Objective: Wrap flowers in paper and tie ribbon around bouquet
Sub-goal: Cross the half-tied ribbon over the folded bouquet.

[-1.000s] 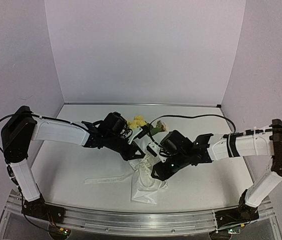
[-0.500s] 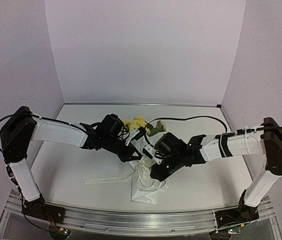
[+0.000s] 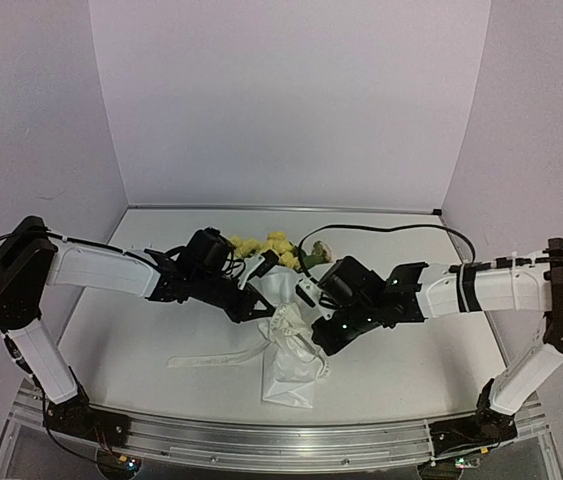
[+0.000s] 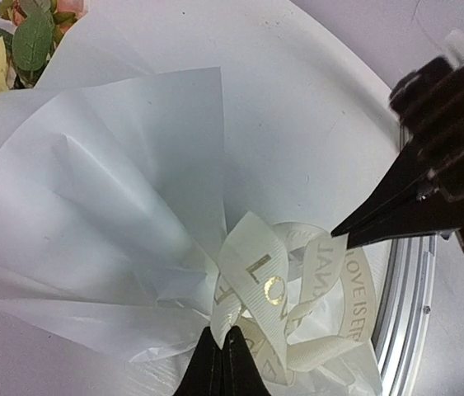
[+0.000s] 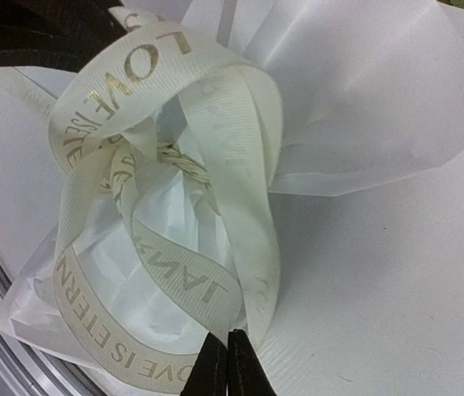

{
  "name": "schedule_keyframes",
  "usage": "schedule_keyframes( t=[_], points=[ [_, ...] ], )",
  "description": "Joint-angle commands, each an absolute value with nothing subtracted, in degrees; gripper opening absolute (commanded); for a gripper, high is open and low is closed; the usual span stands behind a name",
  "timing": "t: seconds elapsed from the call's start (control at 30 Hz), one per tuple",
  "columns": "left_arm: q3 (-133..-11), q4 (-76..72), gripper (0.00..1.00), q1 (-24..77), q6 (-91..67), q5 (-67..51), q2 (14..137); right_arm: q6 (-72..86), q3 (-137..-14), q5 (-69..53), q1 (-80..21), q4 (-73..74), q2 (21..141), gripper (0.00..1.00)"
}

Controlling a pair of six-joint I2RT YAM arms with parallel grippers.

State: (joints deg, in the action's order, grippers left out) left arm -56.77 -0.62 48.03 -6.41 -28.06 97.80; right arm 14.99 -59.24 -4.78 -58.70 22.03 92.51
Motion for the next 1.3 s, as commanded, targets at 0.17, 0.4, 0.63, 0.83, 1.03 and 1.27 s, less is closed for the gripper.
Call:
schedule_keyframes(
  t=[0.17,0.4,0.63,0.83,1.03,1.27],
  points=[
    [-53.66,-3.25,0.0,47.61,-8.61,-24.06,92.74,13.0,-57.49,4.23,-58.71,28.85,88.81,0.0],
    [-52.16,-2.55,0.0,47.6,-10.31,-19.33,91.59,13.0,-56.04,8.01,-58.25,29.56,87.96,0.0],
    [-47.76,-3.08,0.0,47.47,-14.77,-13.92,88.78,12.97,-57.05,11.53,-55.93,32.06,88.34,0.0],
    [-44.01,-4.35,0.0,47.43,-18.48,-10.54,86.42,11.62,-60.59,9.94,-54.28,34.54,91.94,0.0],
    [-40.72,-5.14,0.0,47.03,-21.53,-7.47,84.25,9.03,-65.77,13.6,-54.02,42.17,95.41,0.0],
    [-37.77,-5.4,0.0,46.16,-24.44,-3.11,82.38,4.07,-70.76,18.65,-52.91,48.75,97.56,0.0]
  ],
)
